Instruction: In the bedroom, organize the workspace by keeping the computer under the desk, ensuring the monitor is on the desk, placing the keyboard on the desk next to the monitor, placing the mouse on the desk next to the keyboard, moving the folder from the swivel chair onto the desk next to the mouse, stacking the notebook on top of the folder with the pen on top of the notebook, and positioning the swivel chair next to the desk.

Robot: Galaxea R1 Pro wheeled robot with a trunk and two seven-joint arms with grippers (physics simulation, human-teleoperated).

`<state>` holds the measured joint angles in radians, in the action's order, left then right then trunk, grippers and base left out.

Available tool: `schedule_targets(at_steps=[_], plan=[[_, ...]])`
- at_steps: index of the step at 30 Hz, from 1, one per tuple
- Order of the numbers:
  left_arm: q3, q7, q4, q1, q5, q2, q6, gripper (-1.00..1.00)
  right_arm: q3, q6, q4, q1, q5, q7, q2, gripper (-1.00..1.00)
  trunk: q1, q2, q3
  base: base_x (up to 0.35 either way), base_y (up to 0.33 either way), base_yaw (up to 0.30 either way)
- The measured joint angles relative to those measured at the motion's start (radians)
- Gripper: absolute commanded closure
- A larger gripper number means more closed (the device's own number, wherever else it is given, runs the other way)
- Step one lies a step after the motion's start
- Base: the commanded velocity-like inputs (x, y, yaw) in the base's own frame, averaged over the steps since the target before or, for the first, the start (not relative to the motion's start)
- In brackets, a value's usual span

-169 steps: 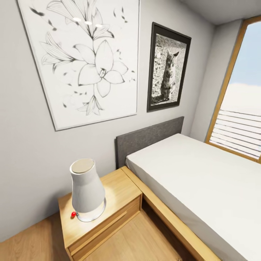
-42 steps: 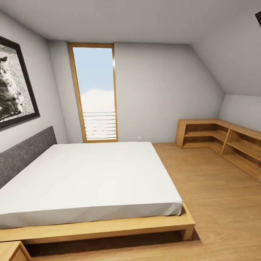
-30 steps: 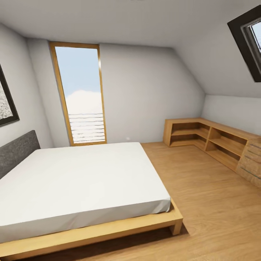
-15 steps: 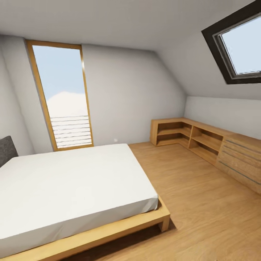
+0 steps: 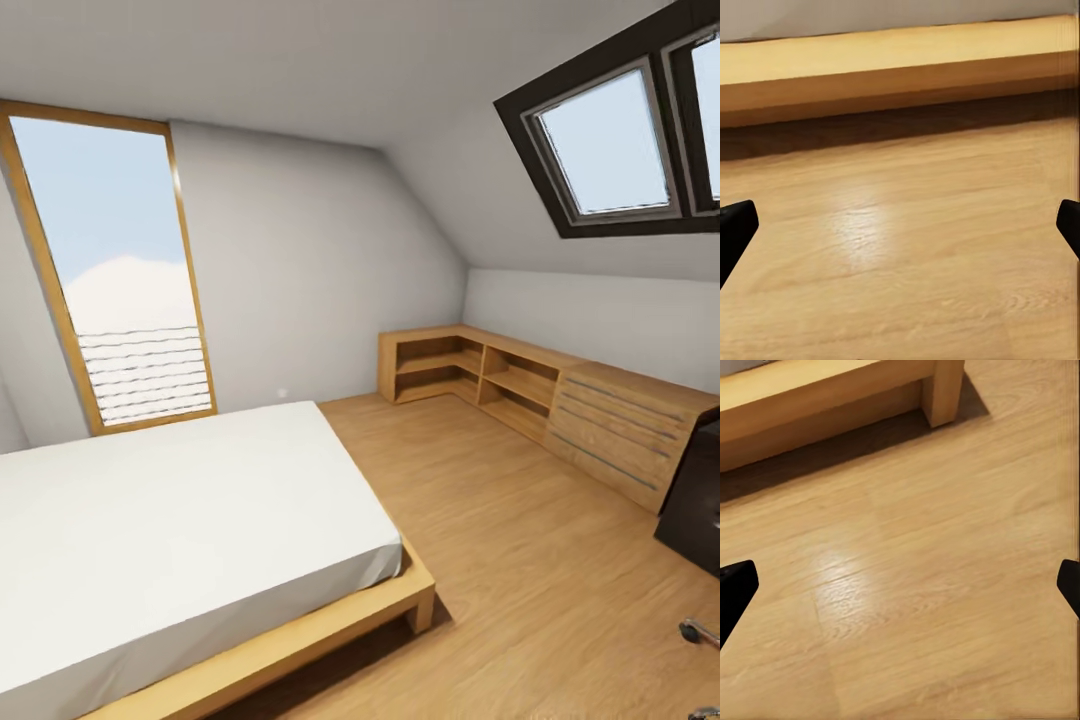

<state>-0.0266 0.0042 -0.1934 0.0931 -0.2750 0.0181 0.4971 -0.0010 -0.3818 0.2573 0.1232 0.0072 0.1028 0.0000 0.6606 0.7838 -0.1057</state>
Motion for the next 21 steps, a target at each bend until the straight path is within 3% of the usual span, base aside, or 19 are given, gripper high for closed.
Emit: schedule_targets(at_steps=[21], plan=[[-0.001, 0.000, 0.001, 0.000, 0.000, 0.000, -0.001, -1.00, 0.000, 0.000, 0.000, 0.000, 0.000, 0.005, 0.000, -1.00, 0.000, 0.000, 0.017, 0.000, 0.000, -0.271]])
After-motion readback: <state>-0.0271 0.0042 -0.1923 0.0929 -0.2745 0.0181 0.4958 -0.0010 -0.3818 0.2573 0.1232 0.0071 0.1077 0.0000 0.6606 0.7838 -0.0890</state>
